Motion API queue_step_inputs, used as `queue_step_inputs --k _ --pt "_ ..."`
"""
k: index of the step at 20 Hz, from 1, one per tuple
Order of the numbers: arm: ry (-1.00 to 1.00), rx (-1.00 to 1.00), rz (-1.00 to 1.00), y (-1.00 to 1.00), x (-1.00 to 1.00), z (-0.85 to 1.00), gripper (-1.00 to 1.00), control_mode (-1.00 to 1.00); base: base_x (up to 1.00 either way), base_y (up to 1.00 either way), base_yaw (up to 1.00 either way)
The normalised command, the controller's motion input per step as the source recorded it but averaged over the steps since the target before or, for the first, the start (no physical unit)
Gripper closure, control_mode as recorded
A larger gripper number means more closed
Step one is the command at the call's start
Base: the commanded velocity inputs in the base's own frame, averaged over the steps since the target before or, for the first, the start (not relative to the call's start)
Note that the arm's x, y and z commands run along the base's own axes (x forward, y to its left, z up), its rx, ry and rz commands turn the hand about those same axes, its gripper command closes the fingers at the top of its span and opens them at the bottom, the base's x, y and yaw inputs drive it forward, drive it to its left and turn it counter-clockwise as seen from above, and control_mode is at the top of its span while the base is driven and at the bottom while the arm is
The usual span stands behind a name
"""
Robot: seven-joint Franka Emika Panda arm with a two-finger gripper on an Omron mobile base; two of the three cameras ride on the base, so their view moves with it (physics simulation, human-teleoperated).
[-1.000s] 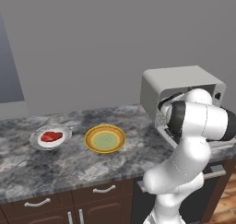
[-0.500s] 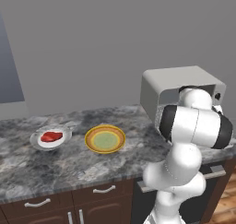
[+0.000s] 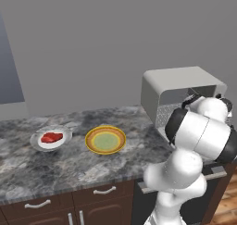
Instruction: Open the toaster oven door. Place the baguette on the bottom rack in the toaster oven and place the steak on the top rack.
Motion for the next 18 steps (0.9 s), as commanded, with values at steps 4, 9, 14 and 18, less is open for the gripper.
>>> queue_step_inputs --k 4,9,14,18 --pt "0.41 0.23 0.18 -0.76 -1.0 -0.21 -1.0 -1.0 0.0 0.0 0.0" --pt "0.31 0.26 0.16 -0.77 -1.0 -0.03 -1.0 -1.0 0.0 0.0 0.0" --pt "0.05 0.35 0.19 -0.49 -1.0 0.67 -1.0 -1.0 0.0 0.0 0.0" --pt "-0.09 0.28 0.28 -0.05 -0.74 1.0 -1.0 -1.0 0.0 0.0 0.0"
